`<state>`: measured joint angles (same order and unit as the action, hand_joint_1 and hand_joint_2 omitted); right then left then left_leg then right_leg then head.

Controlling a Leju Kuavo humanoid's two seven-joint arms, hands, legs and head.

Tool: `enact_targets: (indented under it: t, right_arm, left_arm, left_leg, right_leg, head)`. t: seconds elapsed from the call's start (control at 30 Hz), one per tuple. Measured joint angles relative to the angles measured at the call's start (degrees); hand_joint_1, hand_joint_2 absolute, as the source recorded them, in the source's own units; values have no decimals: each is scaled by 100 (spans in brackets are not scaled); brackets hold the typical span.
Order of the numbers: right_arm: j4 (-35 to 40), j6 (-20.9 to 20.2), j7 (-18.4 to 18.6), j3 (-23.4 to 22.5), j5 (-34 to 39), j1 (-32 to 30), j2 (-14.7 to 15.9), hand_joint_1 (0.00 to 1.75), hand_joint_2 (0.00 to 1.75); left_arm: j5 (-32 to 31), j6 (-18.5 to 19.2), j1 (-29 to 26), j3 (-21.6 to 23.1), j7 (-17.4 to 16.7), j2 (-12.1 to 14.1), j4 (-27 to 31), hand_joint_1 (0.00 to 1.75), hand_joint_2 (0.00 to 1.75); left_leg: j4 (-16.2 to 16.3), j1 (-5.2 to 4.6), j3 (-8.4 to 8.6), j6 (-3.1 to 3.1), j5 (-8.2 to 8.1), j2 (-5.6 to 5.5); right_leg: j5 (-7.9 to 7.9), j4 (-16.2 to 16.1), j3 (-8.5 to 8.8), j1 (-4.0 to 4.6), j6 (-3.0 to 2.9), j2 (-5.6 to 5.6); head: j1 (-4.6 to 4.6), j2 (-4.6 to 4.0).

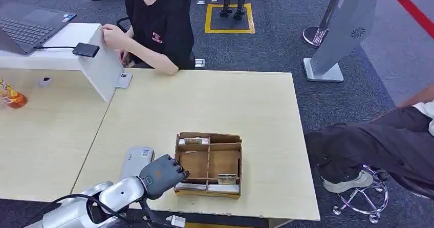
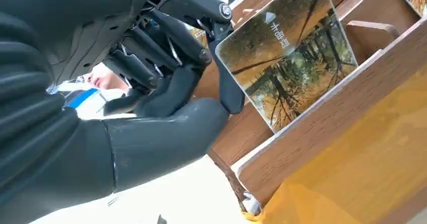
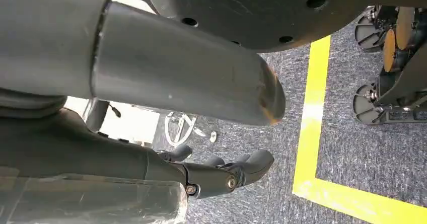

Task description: Pass the card to the sensor for recognition and then transmit it.

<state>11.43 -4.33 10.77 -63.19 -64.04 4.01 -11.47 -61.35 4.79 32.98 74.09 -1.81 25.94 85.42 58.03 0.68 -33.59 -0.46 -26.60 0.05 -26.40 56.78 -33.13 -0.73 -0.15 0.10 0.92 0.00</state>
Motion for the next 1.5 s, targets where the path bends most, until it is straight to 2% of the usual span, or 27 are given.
enact_targets:
  t: [0.13,0.2,0.23,0.33,0.4,0.43,0.47,0.5,0.53,0.57,0.6,0.67,0.7,0.73,0.77,0.8,0.83,0.87,1.0,1.07,1.1,1.13,1.2,1.3,1.4,1.43,1.5]
  right_arm:
    - [0,-2,-2,0,0,0,0,0,0]
    - [0,-2,-2,0,0,0,0,0,0]
    - [0,-2,-2,0,0,0,0,0,0]
    - [0,9,-11,0,0,0,0,0,0]
    - [0,31,-22,-9,17,-1,-2,0,0]
    - [0,61,-24,-18,33,-3,-2,0,0]
    - [0,77,-26,-28,44,-4,-2,0,0]
    - [0,83,-30,-37,48,-2,-2,0,0]
    - [0,105,-39,-44,61,1,-2,0,0]
    - [0,118,-41,-50,70,1,-4,0,0]
    - [0,131,-41,-59,74,-6,-7,0,0]
    - [-2,164,-41,-87,81,-9,-9,0,0]
    - [-2,188,-41,-98,87,-9,-9,0,0]
    - [-2,203,-41,-105,87,-10,-13,0,0]
    - [-2,214,-41,-109,90,-12,-13,0,0]
    - [-2,223,-41,-116,90,-13,-22,0,0]
    - [-2,227,-41,-122,90,-11,-24,0,0]
    - [-4,227,-44,-131,98,-10,-35,0,0]
    - [-2,190,-44,-133,98,-13,-39,0,0]
    - [-2,188,-44,-133,98,-16,-39,0,0]
    - [-2,186,-44,-133,98,-14,-39,0,0]
    - [-2,186,-44,-135,98,-13,-39,0,0]
    - [-2,173,-44,-133,96,-14,-39,0,0]
    - [-2,114,-44,-136,83,-13,-39,0,0]
    - [-2,83,-44,-135,70,-15,-39,0,0]
    - [-2,74,-44,-133,70,-13,-39,0,0]
    - [-2,74,-44,-133,68,-11,-39,0,0]
  left_arm:
    - [15,-13,0,0,15,0,0,175,175]
    - [15,-28,0,0,15,0,-2,168,175]
    - [6,-55,0,0,15,0,-2,148,175]
    - [-153,-333,-25,0,-68,-31,-24,154,175]
    - [-382,-982,-166,-57,-201,-94,-37,154,175]
    - [-477,-1334,-265,-131,-256,-151,-42,147,175]
    - [-525,-1518,-342,-190,-286,-188,-44,162,175]
    - [-574,-1649,-406,-236,-310,-241,-44,169,175]
    - [-654,-1833,-496,-287,-343,-291,-44,159,175]
    - [-765,-2139,-572,-350,-386,-318,-42,175,175]
    - [-901,-2462,-672,-455,-426,-356,-42,175,175]
    - [-1128,-2998,-875,-685,-439,-468,-37,155,175]
    - [-1232,-3289,-1007,-827,-439,-521,-24,155,175]
    - [-1336,-3704,-1193,-1039,-422,-640,2,129,175]
    - [-1382,-3925,-1316,-1163,-411,-715,31,24,175]
    - [-1421,-4151,-1455,-1327,-374,-808,74,3,175]
    - [-1427,-4203,-1549,-1442,-365,-864,109,0,175]
    - [-1414,-4109,-1621,-1526,-363,-912,138,0,175]
    - [-1038,-3283,-1648,-1668,-277,-863,181,0,175]
    - [-977,-3222,-1648,-1720,-243,-831,192,9,175]
    - [-959,-3206,-1647,-1725,-242,-824,205,51,175]
    - [-960,-3144,-1643,-1731,-234,-815,205,77,175]
    - [-841,-2887,-1618,-1731,-186,-769,205,73,175]
    - [-540,-2093,-1468,-1711,-70,-627,212,63,175]
    - [-273,-1610,-1250,-1644,40,-457,234,65,175]
    - [-159,-1455,-1176,-1602,74,-409,254,59,175]
    - [-19,-1313,-1043,-1530,120,-341,264,59,175]
  left_leg:
    - [0,0,0,0,0,0]
    - [0,0,0,0,0,0]
    - [0,0,0,0,0,0]
    - [0,0,0,0,0,0]
    - [0,-1,1,0,0,1]
    - [0,-1,0,0,0,0]
    - [0,-1,-1,0,0,0]
    - [0,-1,-1,0,0,-1]
    - [0,-1,-2,0,-1,1]
    - [0,-2,-1,1,-2,2]
    - [0,-2,-1,2,-2,3]
    - [0,-2,-1,2,-2,1]
    - [0,-2,0,2,-2,1]
    - [0,-2,0,2,-2,2]
    - [0,-1,-1,2,-2,2]
    - [0,-1,-1,2,-2,1]
    - [0,-2,-2,2,-3,1]
    - [0,-2,-1,3,-3,0]
    - [0,1,-1,2,-2,0]
    - [0,2,-1,0,0,0]
    - [0,2,0,0,0,0]
    - [0,2,0,0,0,0]
    - [0,2,0,0,0,0]
    - [0,2,0,0,0,0]
    - [0,2,0,0,0,0]
    - [0,2,0,-1,0,0]
    - [0,2,0,-1,0,-1]
  right_leg:
    - [0,0,0,0,0,0]
    - [0,0,0,0,0,0]
    - [0,0,0,0,0,0]
    - [0,0,0,0,0,0]
    - [0,0,0,-1,0,1]
    - [0,0,0,-1,0,1]
    - [-1,-1,0,-1,1,-1]
    - [-1,-1,0,-1,1,-1]
    - [-1,-1,0,-1,1,0]
    - [-1,-1,0,-1,0,4]
    - [-1,-1,-1,-1,0,5]
    - [-1,-1,0,-1,0,3]
    - [-1,-1,0,-1,0,3]
    - [-1,-1,-1,-2,0,4]
    - [-1,-2,-1,-1,1,3]
    - [-3,-2,-1,-1,3,2]
    - [-5,-2,0,-1,6,1]
    - [-5,-2,0,-1,6,2]
    - [-2,-2,-1,-2,2,1]
    - [0,-1,0,-1,-1,1]
    - [0,0,0,-1,-1,1]
    - [0,0,0,0,-1,1]
    - [0,0,0,0,0,1]
    - [0,0,0,0,0,1]
    - [0,0,0,0,-1,1]
    - [0,0,0,0,-1,1]
    - [0,0,0,0,-1,1]
  head:
    - [0,0]
    - [0,0]
    - [0,0]
    - [0,0]
    - [2,0]
    - [2,0]
    - [0,0]
    - [-2,0]
    - [-2,0]
    - [2,0]
    - [0,0]
    - [0,0]
    - [0,0]
    - [6,0]
    - [4,0]
    - [4,0]
    - [4,0]
    - [2,0]
    - [4,0]
    - [7,0]
    - [7,0]
    - [7,0]
    - [7,0]
    - [7,0]
    - [7,0]
    - [9,0]
    - [9,0]
